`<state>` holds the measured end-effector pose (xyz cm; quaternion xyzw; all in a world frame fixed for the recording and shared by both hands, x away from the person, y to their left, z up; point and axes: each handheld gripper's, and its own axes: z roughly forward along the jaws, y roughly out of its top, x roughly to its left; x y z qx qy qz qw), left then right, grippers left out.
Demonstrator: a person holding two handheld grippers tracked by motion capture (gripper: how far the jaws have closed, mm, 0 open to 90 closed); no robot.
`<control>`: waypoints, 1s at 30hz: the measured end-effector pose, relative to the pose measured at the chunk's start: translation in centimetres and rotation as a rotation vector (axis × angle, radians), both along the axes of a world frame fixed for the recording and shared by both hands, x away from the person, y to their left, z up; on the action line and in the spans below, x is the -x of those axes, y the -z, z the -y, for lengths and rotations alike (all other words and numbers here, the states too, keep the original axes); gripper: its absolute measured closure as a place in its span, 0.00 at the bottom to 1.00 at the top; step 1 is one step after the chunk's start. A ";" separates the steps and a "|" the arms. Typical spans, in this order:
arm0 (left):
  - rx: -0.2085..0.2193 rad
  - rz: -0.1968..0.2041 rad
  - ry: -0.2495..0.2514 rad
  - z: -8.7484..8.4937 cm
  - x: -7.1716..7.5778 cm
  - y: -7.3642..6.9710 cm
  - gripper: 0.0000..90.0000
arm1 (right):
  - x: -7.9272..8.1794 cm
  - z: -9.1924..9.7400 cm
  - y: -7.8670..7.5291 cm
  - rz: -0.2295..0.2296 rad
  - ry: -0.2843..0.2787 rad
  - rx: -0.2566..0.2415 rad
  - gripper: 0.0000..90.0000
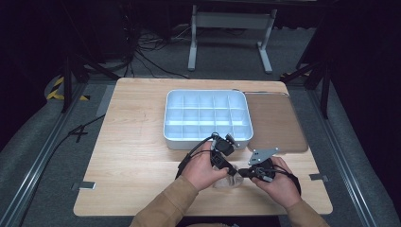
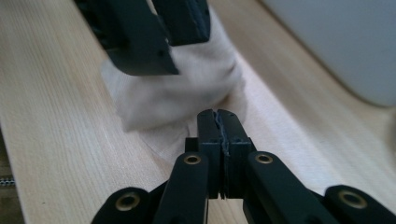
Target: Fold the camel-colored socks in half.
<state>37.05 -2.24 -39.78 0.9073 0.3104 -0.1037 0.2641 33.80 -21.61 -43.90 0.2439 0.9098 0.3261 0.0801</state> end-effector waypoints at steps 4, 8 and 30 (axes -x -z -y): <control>0.016 0.035 -0.019 -1.2 0.3 -0.8 0.69 | 0.1 0.4 -1.4 0.026 0.011 -0.020 0.99; 0.015 0.053 -0.046 -2.6 0.5 -1.2 0.71 | 0.4 -0.1 -2.4 0.057 0.000 -0.044 0.99; -0.023 0.121 -0.028 -2.1 0.2 1.3 1.00 | 0.5 -3.3 -1.3 0.024 -0.082 -0.039 0.95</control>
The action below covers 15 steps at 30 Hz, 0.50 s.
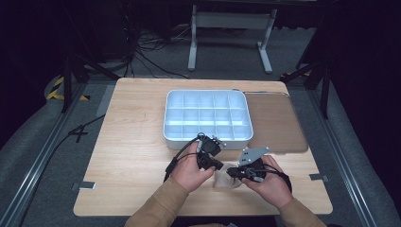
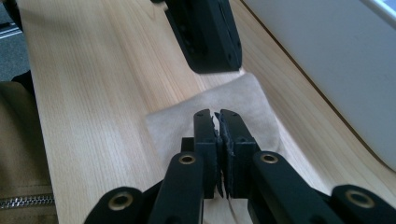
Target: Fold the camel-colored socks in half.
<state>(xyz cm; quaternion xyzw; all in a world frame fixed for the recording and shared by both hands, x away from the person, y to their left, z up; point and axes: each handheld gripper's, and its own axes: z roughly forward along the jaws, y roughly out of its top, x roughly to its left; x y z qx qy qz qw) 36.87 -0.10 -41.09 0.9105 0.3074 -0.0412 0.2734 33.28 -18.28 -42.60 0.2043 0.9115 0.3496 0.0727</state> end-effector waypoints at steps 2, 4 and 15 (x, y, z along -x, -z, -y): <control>-0.023 0.000 0.011 0.6 -0.2 0.6 1.00 | 0.1 0.5 0.2 -0.004 0.015 0.006 0.95; -0.034 -0.014 0.024 0.9 -0.4 1.0 1.00 | 0.2 0.9 0.4 -0.005 0.029 0.018 0.95; -0.070 -0.062 0.058 2.0 -0.9 2.3 1.00 | 0.0 2.3 1.7 -0.026 0.065 0.041 0.91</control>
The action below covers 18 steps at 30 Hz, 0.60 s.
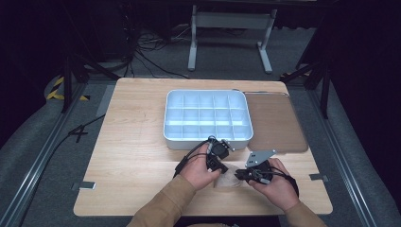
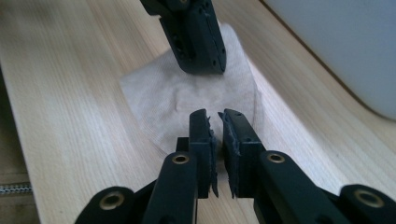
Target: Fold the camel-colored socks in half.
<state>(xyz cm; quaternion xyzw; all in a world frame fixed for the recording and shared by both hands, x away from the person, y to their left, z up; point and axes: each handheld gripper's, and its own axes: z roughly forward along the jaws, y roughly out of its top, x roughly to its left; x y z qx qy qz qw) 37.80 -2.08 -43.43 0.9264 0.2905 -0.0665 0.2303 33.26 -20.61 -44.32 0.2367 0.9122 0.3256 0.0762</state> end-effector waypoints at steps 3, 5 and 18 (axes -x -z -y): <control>-0.012 -0.013 0.016 0.1 -0.1 0.1 1.00 | -0.3 0.3 0.6 0.000 0.005 0.007 0.89; -0.009 -0.014 0.014 0.1 0.0 0.1 1.00 | -0.5 0.4 1.2 0.000 0.002 0.010 0.89; -0.007 0.055 -0.051 -0.5 -0.4 0.4 1.00 | -0.8 0.1 1.3 0.034 -0.047 0.009 0.89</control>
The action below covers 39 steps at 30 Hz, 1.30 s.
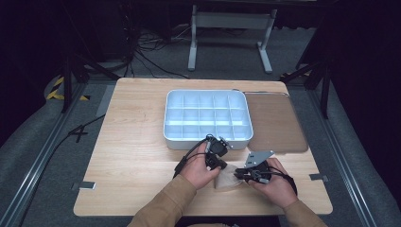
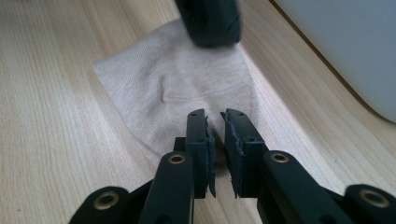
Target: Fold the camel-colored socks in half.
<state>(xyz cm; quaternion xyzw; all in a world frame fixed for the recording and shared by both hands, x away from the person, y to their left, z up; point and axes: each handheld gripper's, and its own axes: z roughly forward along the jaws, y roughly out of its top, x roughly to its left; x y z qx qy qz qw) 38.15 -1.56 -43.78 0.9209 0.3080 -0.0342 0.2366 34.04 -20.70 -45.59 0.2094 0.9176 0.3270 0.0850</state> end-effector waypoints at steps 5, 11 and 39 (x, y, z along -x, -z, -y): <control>-0.015 -0.025 -0.006 -0.2 0.0 0.1 1.00 | -0.1 0.3 0.1 -0.004 0.010 -0.012 0.88; -0.017 -0.026 -0.009 -0.2 0.0 0.2 1.00 | 0.1 0.8 0.1 -0.041 0.013 -0.005 0.89; -0.050 -0.123 0.113 -0.8 2.2 0.6 1.00 | -0.5 0.7 0.3 -0.064 0.030 -0.016 0.89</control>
